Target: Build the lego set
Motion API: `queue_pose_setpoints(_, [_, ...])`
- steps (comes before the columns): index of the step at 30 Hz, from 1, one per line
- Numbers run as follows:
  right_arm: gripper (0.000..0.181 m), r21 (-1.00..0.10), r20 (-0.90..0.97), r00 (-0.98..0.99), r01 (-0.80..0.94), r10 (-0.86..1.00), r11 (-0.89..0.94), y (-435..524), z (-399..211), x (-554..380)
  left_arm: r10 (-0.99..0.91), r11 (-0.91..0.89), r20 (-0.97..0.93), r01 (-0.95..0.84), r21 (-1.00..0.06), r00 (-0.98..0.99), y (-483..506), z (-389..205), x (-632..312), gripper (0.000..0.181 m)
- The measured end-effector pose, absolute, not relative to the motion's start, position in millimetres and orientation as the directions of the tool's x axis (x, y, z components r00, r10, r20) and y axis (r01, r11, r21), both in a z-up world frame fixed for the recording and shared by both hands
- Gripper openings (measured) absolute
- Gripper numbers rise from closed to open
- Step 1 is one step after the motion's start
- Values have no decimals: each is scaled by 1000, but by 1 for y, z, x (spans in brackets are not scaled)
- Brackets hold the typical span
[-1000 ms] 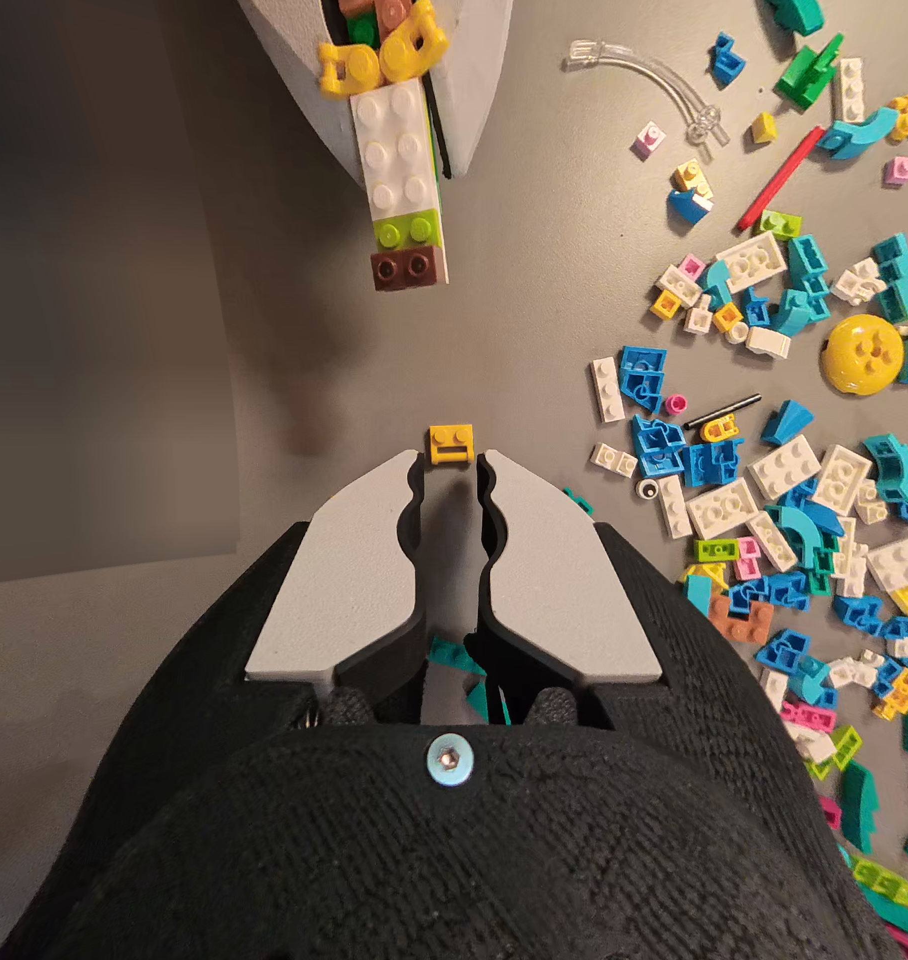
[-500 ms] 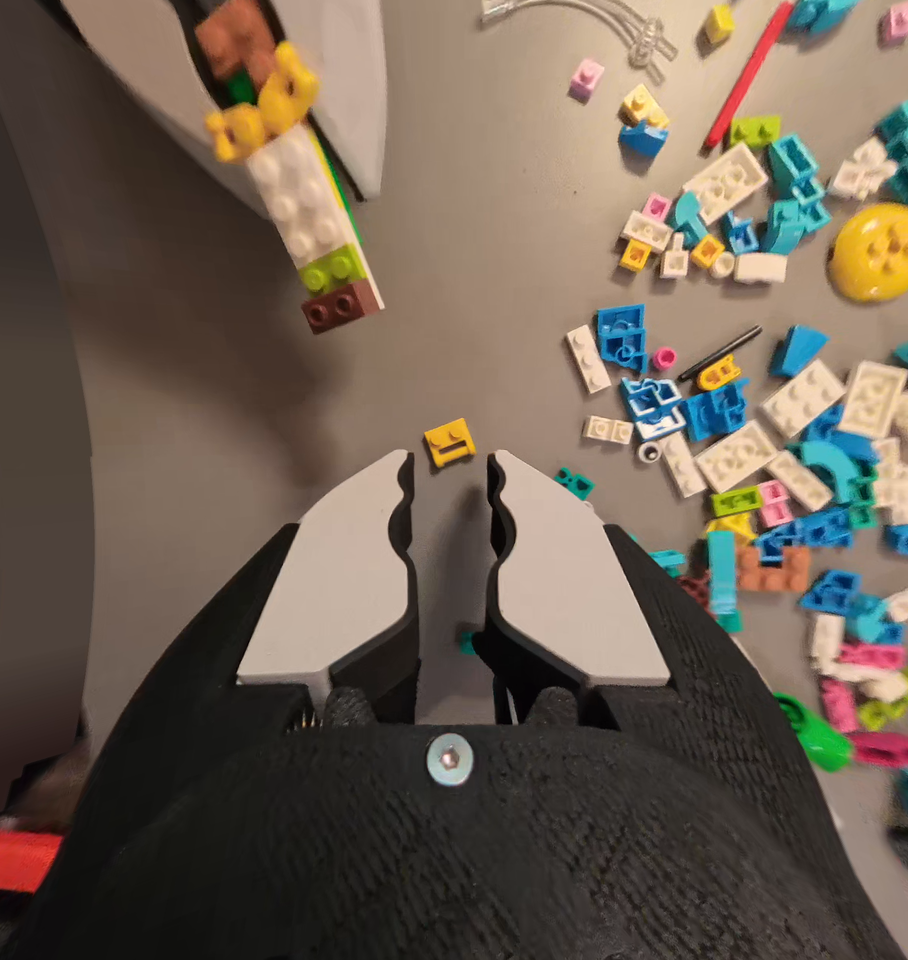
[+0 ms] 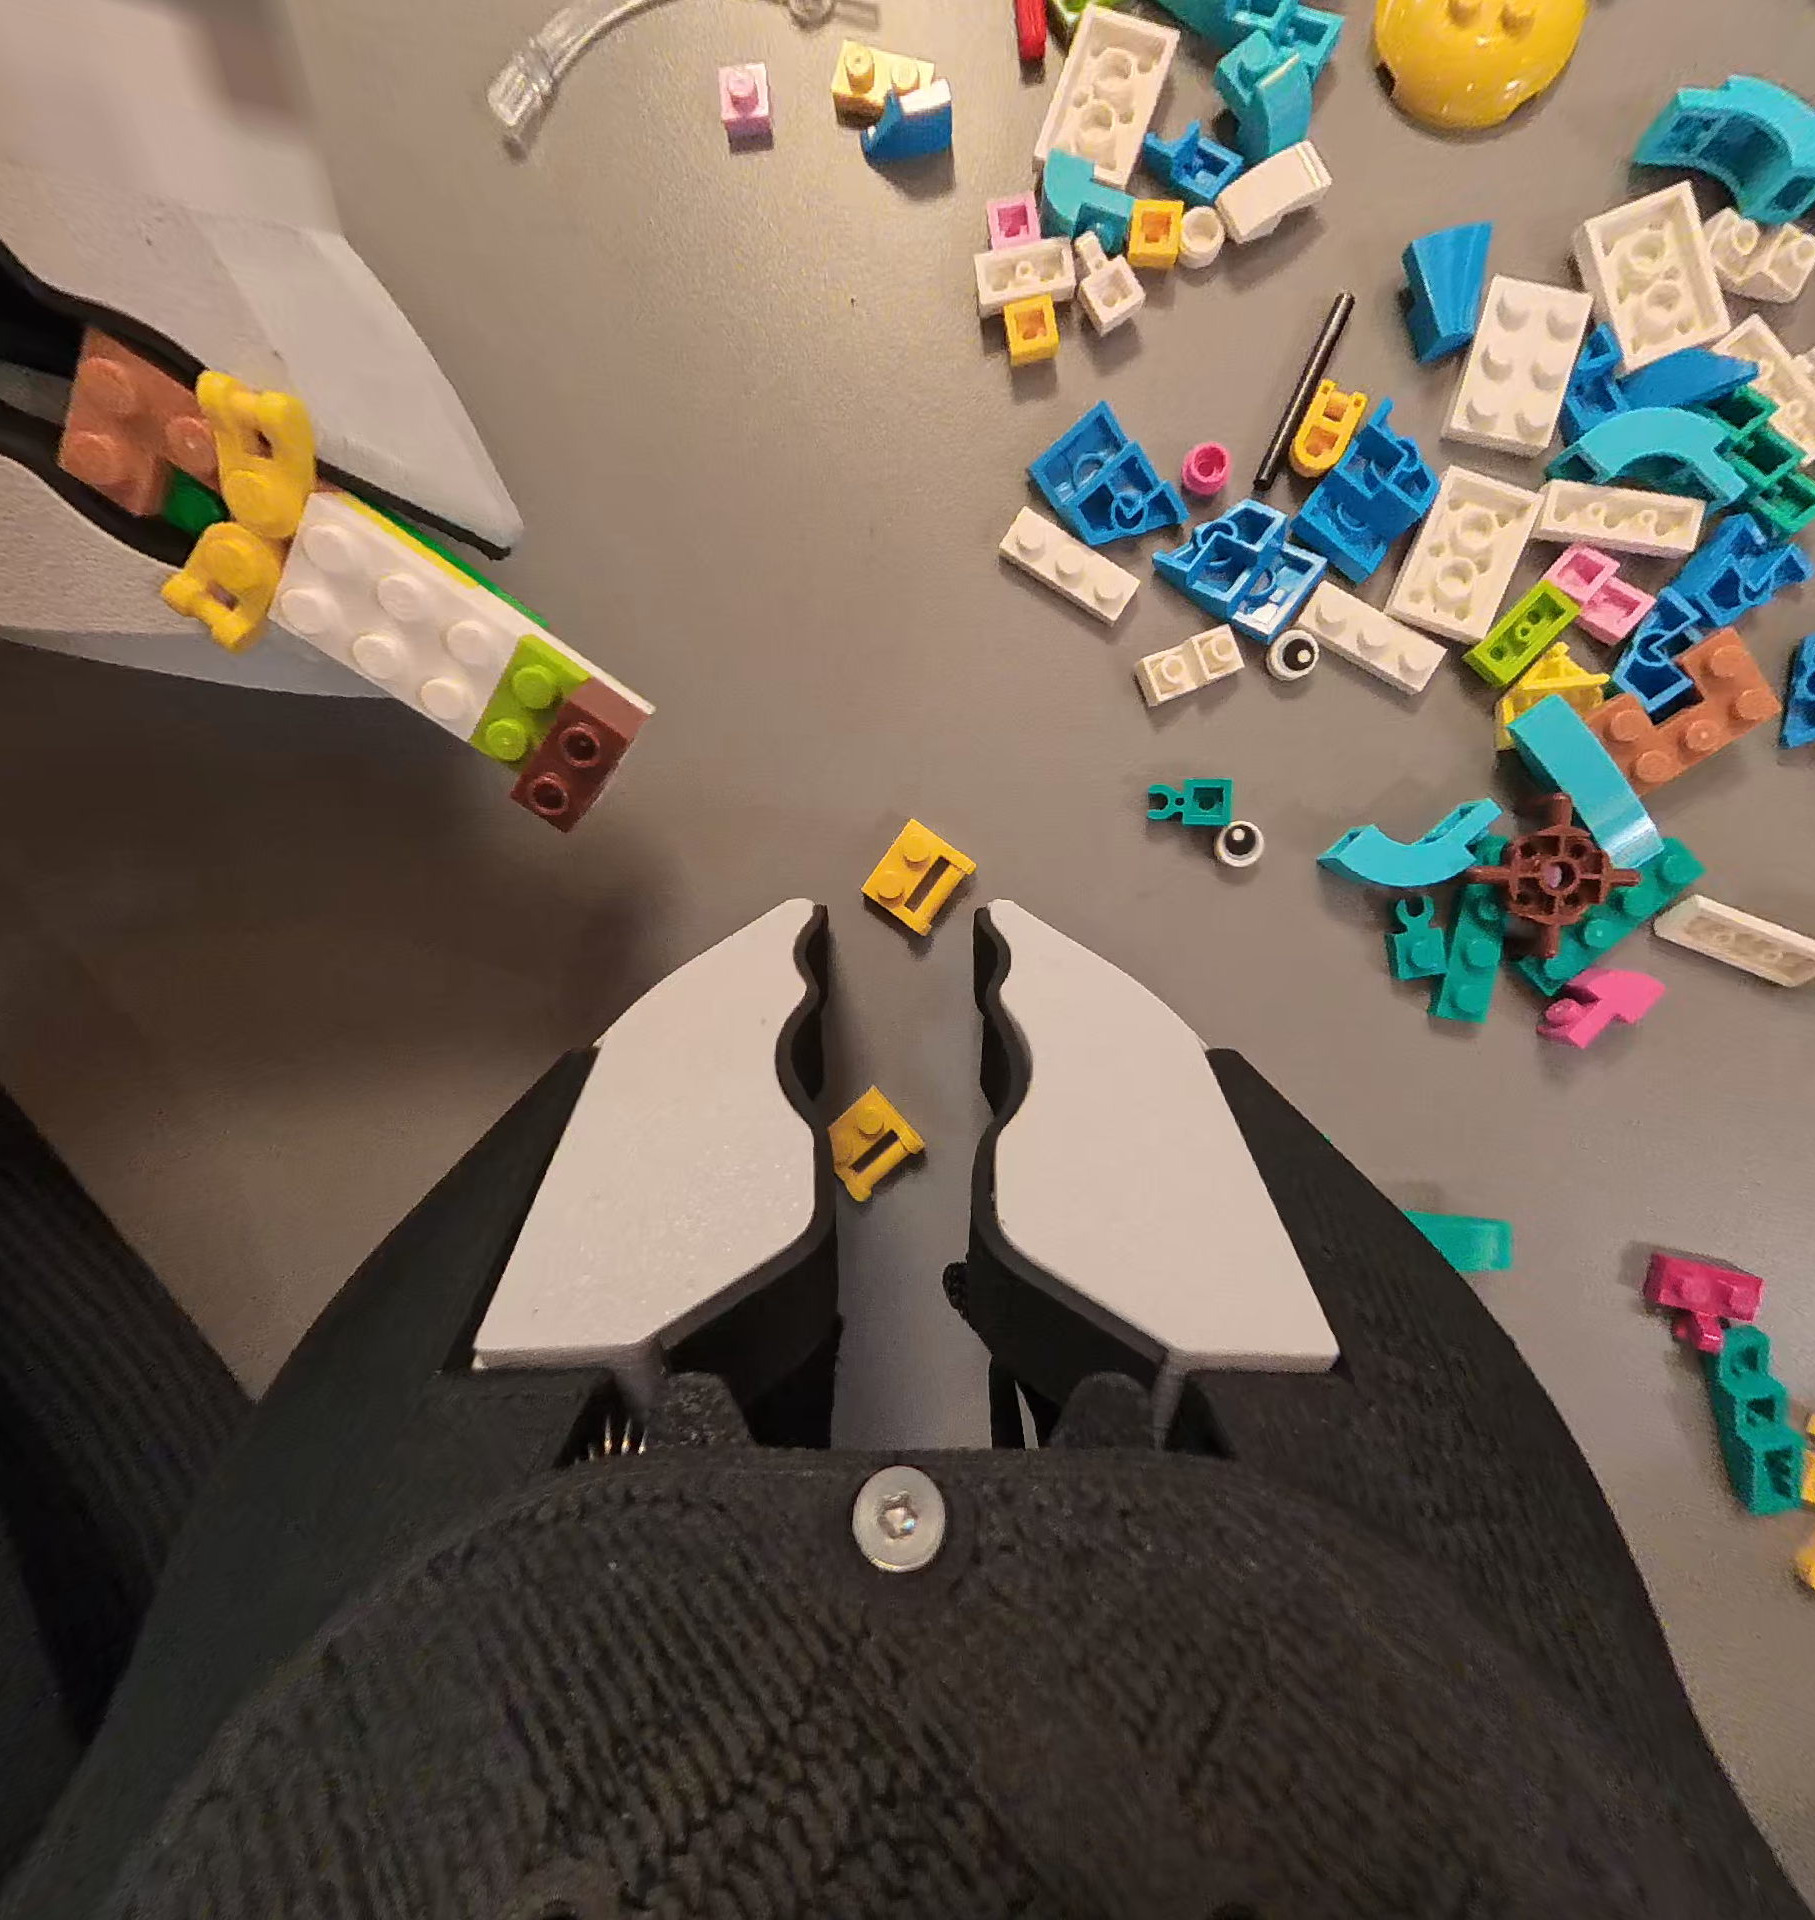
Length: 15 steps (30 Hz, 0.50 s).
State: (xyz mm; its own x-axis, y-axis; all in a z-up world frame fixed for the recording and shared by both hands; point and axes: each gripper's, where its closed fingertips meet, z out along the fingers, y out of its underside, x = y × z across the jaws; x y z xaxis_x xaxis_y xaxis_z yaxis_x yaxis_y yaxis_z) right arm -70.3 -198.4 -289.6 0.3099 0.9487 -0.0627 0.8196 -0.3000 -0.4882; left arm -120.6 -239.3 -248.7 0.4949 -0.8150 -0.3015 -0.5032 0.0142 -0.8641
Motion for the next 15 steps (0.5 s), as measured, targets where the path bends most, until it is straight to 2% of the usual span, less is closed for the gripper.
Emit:
queue_pose_setpoints(1, [24,-491,-46,313,820,948,-295,-197,-290,-71,-815,14,-302,-504,-864,494,-239,-249,-121,17])
queue_pose_setpoints(9, [14,-474,-17,237,854,971,-216,-198,-291,-76,-817,16,-302,-504,-864,491,-240,-249,-121,17])
queue_pose_setpoints(15, [14,-488,-2,52,871,999,-46,-199,-284,-73,-837,-14,-246,-468,-884,489,-241,-247,-121,17])
